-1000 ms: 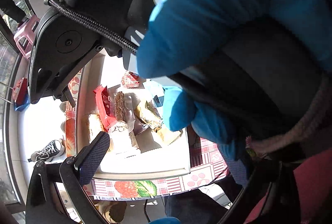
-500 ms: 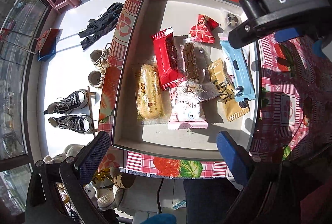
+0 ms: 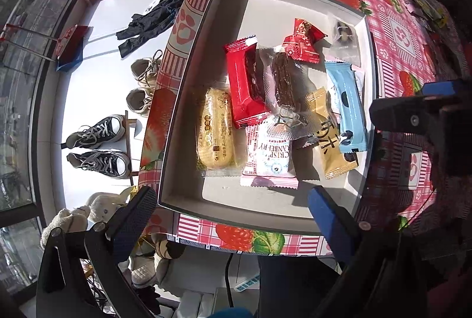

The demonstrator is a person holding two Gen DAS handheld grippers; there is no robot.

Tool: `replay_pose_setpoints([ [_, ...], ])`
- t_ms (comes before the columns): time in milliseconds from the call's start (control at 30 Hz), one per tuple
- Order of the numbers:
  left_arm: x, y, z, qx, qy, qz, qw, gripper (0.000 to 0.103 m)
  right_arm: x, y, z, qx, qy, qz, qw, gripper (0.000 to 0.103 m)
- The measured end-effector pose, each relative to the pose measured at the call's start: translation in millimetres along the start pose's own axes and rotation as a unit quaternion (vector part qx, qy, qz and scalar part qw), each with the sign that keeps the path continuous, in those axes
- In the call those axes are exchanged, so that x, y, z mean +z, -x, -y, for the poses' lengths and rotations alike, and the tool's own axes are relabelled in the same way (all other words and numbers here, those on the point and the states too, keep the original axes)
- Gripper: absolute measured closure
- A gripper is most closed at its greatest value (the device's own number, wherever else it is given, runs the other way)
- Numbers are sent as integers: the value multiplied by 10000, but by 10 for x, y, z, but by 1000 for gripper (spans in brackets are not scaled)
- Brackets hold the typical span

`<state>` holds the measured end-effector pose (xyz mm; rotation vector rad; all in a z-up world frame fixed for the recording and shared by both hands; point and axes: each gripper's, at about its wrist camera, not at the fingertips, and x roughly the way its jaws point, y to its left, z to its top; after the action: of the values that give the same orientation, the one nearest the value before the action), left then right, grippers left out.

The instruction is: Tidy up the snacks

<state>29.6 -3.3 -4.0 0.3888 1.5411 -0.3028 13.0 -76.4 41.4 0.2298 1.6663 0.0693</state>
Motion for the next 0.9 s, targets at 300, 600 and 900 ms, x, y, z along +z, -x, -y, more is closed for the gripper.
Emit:
replay_pose_setpoints([
  [300, 40, 57, 32, 75, -137, 76, 9998, 0, -72, 84, -13, 15, -92, 131, 9999, 0],
  [600, 27, -12, 21, -79, -76, -67, 9999, 0, -143, 34, -23, -43, -138, 47, 9999, 0],
  [900, 62, -37, 82, -34, -280, -104, 9995, 0, -250, -2, -50, -116, -56, 21, 9999, 0],
])
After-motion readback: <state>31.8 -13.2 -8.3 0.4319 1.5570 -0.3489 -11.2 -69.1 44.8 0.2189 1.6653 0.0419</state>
